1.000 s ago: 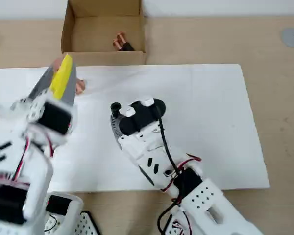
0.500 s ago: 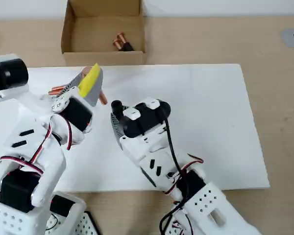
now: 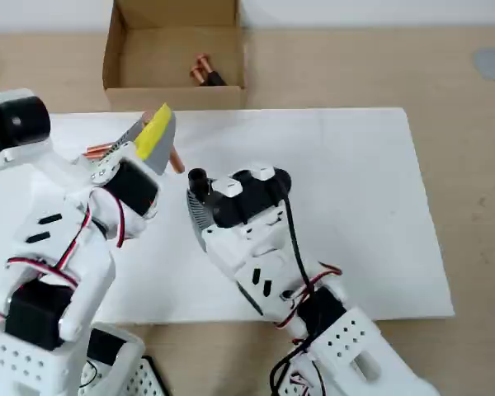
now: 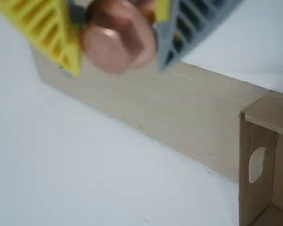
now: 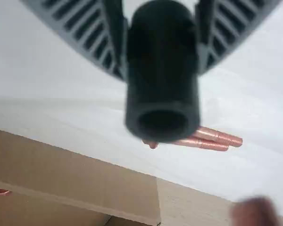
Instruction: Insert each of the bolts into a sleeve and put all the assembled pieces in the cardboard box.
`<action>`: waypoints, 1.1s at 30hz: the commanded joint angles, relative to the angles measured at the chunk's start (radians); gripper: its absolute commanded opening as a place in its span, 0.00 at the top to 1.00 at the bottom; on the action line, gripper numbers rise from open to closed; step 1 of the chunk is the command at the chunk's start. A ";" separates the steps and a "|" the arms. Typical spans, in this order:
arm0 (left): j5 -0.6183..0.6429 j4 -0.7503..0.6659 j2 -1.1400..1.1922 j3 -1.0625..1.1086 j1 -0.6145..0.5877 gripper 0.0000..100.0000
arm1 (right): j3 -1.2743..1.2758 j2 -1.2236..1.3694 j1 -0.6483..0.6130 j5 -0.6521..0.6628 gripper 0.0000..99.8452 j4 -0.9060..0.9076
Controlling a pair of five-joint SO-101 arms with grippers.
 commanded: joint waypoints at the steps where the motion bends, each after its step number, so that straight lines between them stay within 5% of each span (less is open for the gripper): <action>1: -0.018 -0.064 0.001 0.032 0.009 0.99 | -0.024 -0.022 -0.016 -0.009 0.99 -0.025; 13: -0.023 -0.152 0.004 0.083 0.075 0.99 | -0.028 -0.022 -0.058 -0.006 0.99 -0.023; 33: -0.087 -0.091 0.030 0.058 0.051 0.99 | 0.022 -0.022 -0.053 0.087 0.99 -0.106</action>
